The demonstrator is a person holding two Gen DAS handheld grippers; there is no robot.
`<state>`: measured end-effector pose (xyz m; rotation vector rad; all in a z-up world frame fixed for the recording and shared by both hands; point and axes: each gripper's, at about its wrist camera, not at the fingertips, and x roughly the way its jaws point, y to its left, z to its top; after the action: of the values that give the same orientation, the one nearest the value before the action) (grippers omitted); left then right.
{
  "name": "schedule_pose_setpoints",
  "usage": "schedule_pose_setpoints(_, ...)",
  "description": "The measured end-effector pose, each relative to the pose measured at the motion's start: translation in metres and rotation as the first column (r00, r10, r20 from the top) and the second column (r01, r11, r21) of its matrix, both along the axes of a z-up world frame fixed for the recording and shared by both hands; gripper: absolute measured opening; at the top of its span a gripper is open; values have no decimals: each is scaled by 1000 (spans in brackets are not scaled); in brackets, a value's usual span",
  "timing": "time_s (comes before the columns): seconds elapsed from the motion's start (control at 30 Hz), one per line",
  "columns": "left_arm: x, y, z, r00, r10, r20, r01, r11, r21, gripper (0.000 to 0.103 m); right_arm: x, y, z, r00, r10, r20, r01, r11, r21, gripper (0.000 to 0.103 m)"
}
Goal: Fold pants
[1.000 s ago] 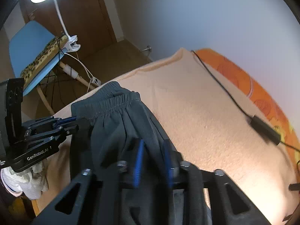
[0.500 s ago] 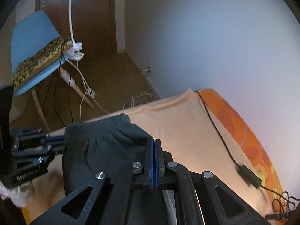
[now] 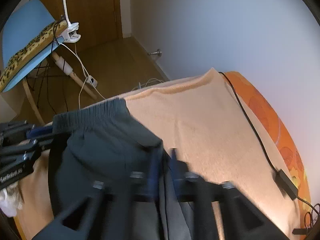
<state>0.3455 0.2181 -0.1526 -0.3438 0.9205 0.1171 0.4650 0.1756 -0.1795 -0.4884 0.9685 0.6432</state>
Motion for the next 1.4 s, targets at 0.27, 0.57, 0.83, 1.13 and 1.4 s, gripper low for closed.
schedule_pose_setpoints(0.27, -22, -1, 32, 999, -6, 38, 4, 998, 58, 36, -41, -55, 59, 997, -59, 48, 54, 993, 105, 41)
schedule_pose_setpoints(0.57, -74, -53, 100, 978, -178, 113, 167, 981, 96, 36, -141, -173, 129, 977, -170, 130, 149, 976, 158, 54)
schedule_pose_setpoints(0.83, -109, -145, 126, 923, -362, 131, 353, 932, 89, 36, -252, -315, 176, 921, -342, 187, 310, 933, 180, 54)
schedule_pose_setpoints(1.13, -131, -252, 113, 845, -527, 93, 524, 850, 61, 36, -371, -434, 158, 863, -474, 175, 465, 881, 91, 54)
schedule_pose_setpoints(1.4, -140, -327, 74, 785, -620, 10, 620, 785, -8, 36, -440, -487, 115, 863, -496, 96, 498, 867, 6, 54)
